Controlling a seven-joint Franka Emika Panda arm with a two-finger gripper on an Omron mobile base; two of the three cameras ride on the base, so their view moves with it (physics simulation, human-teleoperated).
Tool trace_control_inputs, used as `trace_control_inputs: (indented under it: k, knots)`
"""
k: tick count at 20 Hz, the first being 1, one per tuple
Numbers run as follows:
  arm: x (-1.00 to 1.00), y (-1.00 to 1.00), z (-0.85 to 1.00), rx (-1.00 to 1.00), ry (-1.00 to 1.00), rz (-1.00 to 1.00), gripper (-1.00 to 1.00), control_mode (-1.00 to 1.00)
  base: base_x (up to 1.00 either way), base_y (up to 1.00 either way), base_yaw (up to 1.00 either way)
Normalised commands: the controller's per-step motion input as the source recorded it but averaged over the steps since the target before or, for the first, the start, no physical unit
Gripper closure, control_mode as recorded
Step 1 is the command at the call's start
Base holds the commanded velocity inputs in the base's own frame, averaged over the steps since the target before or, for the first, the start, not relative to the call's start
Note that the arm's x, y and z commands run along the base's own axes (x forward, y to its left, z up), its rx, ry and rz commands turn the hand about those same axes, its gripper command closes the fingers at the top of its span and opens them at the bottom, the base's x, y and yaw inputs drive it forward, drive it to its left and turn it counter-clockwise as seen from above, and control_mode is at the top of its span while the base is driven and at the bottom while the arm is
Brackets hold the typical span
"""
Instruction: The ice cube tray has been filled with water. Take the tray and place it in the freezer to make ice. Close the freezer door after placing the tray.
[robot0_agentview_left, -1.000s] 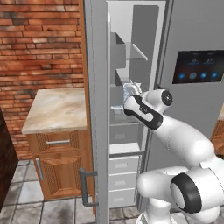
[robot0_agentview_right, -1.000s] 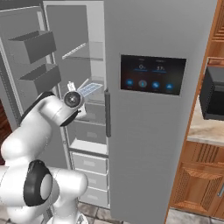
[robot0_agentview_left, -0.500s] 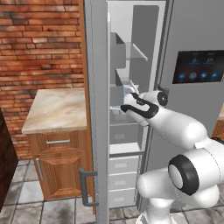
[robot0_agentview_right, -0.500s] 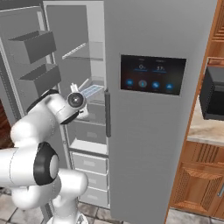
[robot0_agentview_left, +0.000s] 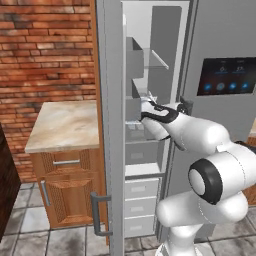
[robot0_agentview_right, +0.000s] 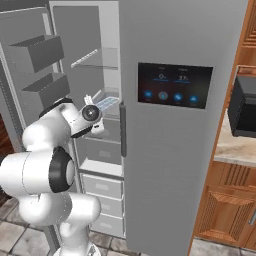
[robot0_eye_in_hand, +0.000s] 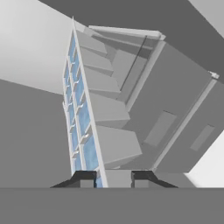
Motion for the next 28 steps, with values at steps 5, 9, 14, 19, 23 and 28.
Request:
trace_control_inputs:
  k: [5,9,14,19,23,28]
  knots:
    - [0.37,0.00,-0.07,0.00,-0.02,0.00,1.00,-1.00,0.00,0.00,0.00]
    - [0.41,0.00,-0.07,0.00,-0.02,0.00,1.00,-1.00,0.00,0.00,0.00]
    - [0.45,0.00,-0.12,0.00,-0.01,0.00,1.00,-1.00,0.00,0.00,0.00]
    - [0.46,0.00,-0.18,0.00,0.00,0.00,1.00,-1.00,0.00,0.00,0.00]
    - [0.55,0.00,-0.11,0.00,0.00,0.00,1.00,-1.00,0.00,0.00,0.00]
    - [0.61,0.00,-0.07,0.00,0.00,0.00,1.00,-1.00,0.00,0.00,0.00]
